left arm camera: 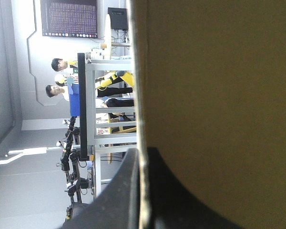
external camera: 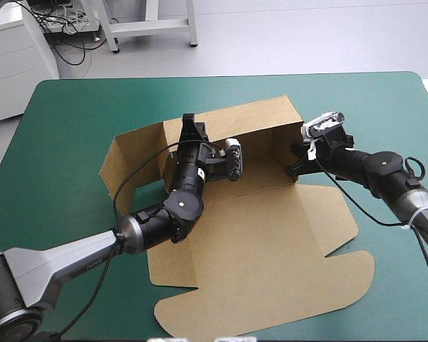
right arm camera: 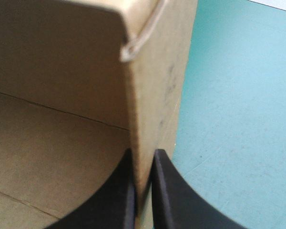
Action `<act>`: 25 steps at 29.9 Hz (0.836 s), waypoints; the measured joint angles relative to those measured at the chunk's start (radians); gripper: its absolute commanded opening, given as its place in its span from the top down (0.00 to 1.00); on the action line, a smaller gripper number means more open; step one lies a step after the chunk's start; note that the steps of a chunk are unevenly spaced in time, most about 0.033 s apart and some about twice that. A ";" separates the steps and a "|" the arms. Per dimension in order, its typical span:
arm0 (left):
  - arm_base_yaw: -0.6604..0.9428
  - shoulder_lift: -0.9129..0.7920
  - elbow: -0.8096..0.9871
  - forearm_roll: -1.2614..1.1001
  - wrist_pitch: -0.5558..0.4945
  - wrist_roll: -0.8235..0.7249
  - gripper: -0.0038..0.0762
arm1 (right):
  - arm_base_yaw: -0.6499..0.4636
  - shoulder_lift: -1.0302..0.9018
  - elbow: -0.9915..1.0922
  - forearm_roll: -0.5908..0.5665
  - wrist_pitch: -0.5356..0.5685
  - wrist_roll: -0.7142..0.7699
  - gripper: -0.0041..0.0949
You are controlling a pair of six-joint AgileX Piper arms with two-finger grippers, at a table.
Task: Fold the box
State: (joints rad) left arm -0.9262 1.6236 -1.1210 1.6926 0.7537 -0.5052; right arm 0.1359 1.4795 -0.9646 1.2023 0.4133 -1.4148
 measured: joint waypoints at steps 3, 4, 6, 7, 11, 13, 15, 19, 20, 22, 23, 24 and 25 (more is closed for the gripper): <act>0.000 0.000 0.000 0.000 -0.001 0.000 0.95 | 0.000 0.000 0.000 0.000 0.000 0.001 0.98; 0.000 0.000 0.000 0.000 -0.001 0.000 0.90 | 0.000 0.000 0.000 0.000 0.000 0.001 0.98; 0.000 0.000 0.000 0.001 -0.005 0.000 0.78 | 0.000 0.000 0.000 0.001 0.000 0.001 0.98; 0.000 0.000 0.000 0.003 -0.014 0.000 0.69 | 0.000 0.000 0.000 0.001 0.005 0.001 0.98; -0.001 0.000 0.000 0.005 -0.051 0.000 0.31 | 0.001 0.000 0.000 0.002 0.017 0.001 0.98; -0.001 0.000 0.000 0.008 -0.055 -0.003 0.24 | 0.001 0.000 0.000 0.001 0.017 -0.001 0.98; -0.001 0.000 0.000 0.009 -0.057 -0.004 0.24 | 0.001 0.000 0.000 0.001 0.017 -0.003 0.98; -0.001 0.000 0.000 0.012 -0.057 -0.004 0.25 | 0.001 0.000 0.000 0.001 0.013 -0.003 0.98; -0.001 0.000 0.000 0.012 -0.057 -0.004 0.25 | 0.001 0.000 0.000 0.001 0.008 -0.003 0.98; -0.001 0.000 0.000 0.015 -0.059 -0.006 0.25 | 0.001 0.000 0.000 0.001 0.000 -0.003 0.98; -0.002 0.000 0.000 0.015 -0.059 -0.007 0.25 | 0.001 0.000 0.000 0.001 -0.006 -0.003 0.98; -0.004 0.000 0.000 0.015 -0.058 -0.007 0.25 | 0.001 0.000 0.000 0.001 -0.013 -0.003 0.98; -0.009 0.000 0.000 0.015 -0.058 -0.007 0.26 | 0.001 0.000 0.000 0.001 -0.023 -0.002 0.98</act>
State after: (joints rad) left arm -0.9351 1.6236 -1.1210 1.7076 0.6961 -0.5119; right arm 0.1369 1.4795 -0.9646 1.2034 0.3899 -1.4171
